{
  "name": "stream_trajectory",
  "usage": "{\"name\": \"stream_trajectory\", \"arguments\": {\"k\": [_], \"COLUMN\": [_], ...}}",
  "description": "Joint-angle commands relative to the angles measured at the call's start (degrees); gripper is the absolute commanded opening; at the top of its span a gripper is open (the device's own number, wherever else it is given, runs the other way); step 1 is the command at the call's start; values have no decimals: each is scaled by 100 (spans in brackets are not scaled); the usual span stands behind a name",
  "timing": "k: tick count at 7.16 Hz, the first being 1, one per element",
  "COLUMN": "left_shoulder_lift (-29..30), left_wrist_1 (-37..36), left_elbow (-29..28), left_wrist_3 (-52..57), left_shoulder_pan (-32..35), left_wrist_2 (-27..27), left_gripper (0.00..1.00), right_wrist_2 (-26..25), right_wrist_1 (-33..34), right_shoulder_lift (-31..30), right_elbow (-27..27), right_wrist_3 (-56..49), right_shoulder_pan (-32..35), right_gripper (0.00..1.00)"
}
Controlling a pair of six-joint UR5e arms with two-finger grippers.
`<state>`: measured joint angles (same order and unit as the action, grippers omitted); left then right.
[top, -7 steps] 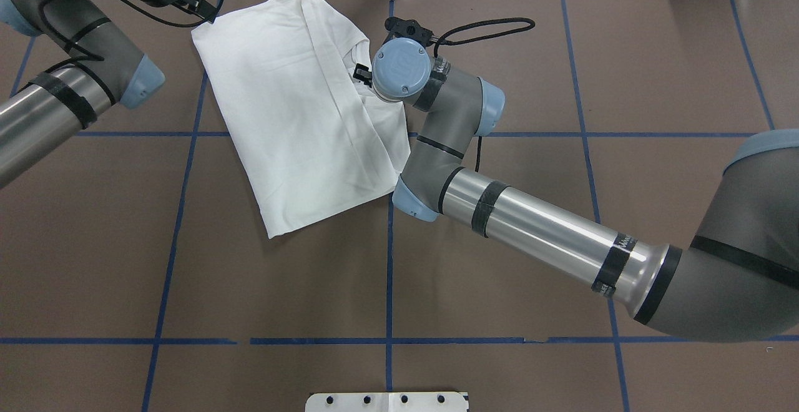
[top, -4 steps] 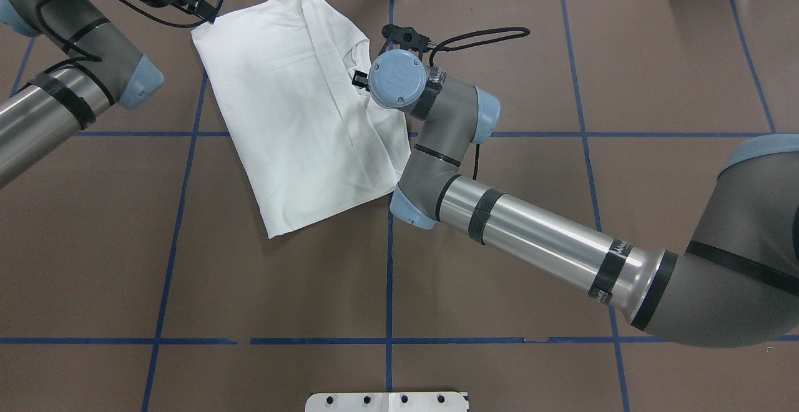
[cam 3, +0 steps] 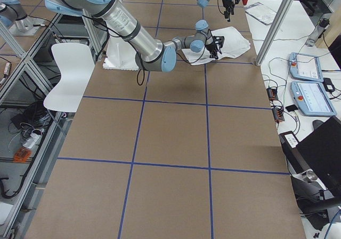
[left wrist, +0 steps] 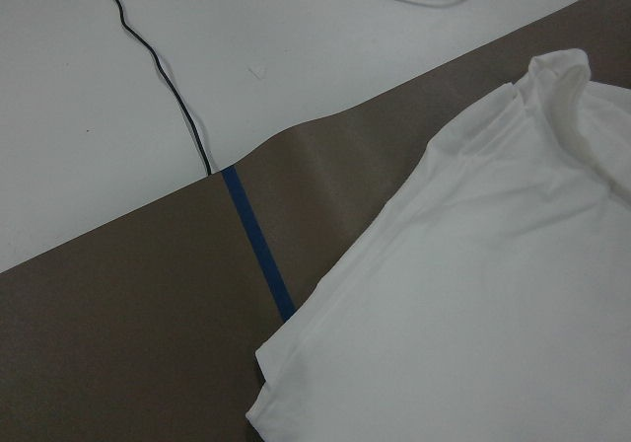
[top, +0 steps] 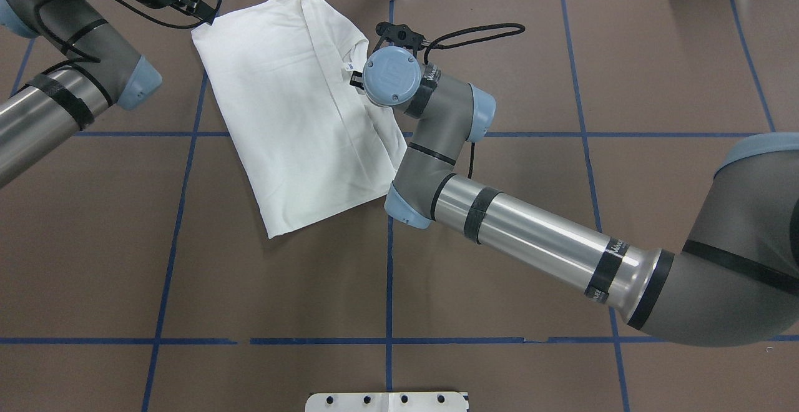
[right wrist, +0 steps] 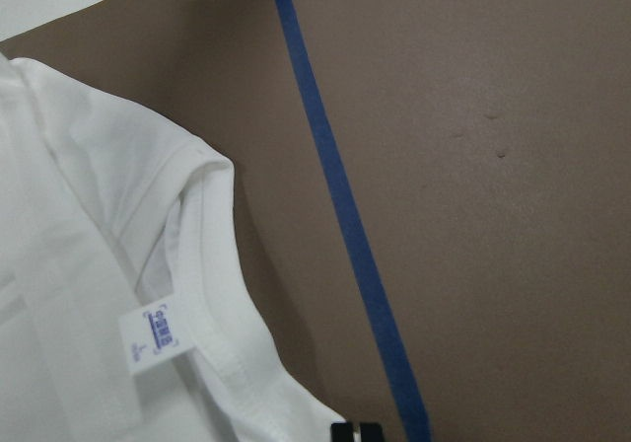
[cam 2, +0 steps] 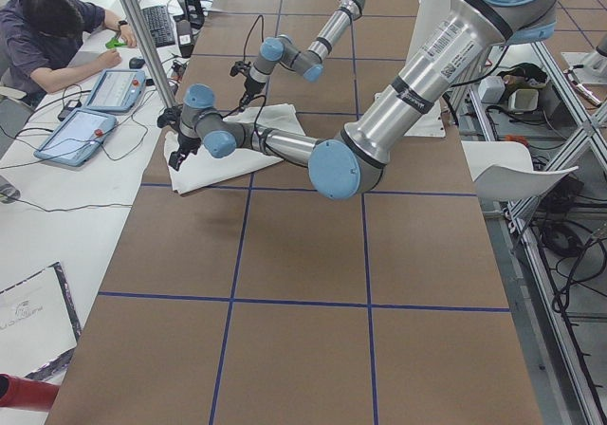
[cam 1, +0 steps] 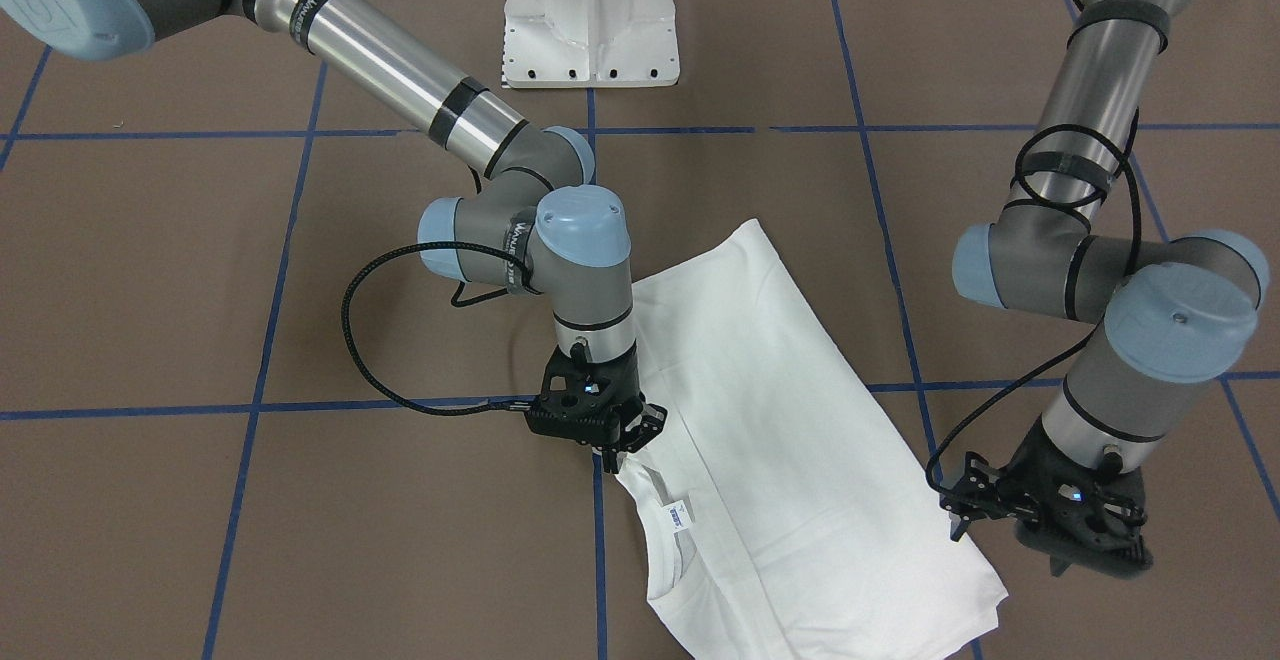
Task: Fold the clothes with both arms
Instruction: 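Lower the right gripper onto the shirt's collar corner and grasp it, then pull the shirt with the right gripper to straighten it on the table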
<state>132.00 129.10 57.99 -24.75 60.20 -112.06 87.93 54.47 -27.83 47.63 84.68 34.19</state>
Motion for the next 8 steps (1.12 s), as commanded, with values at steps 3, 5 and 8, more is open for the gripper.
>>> {"name": "stream_trajectory", "arguments": {"k": [3,5,8], "left_shoulder_lift": [-16,-7,-42], "left_wrist_1": [1,1,1], "left_elbow": [28,46,116], "left_wrist_3": [6,-3,-3], "left_shoulder_pan": [0,-9,-9], "left_wrist_2": [-123,-132,-132], "left_gripper": [100,100,100], "right_wrist_2": [-65,-310,-531], "right_wrist_1": [1408,1767,1865], "right_shoulder_lift": [-1623,-2871,-3947], "right_elbow": [2780,4282,5246], "right_wrist_3": [74,75,74], "right_shoulder_pan": [-158,-360,-536], "right_gripper": [0,0,0]}}
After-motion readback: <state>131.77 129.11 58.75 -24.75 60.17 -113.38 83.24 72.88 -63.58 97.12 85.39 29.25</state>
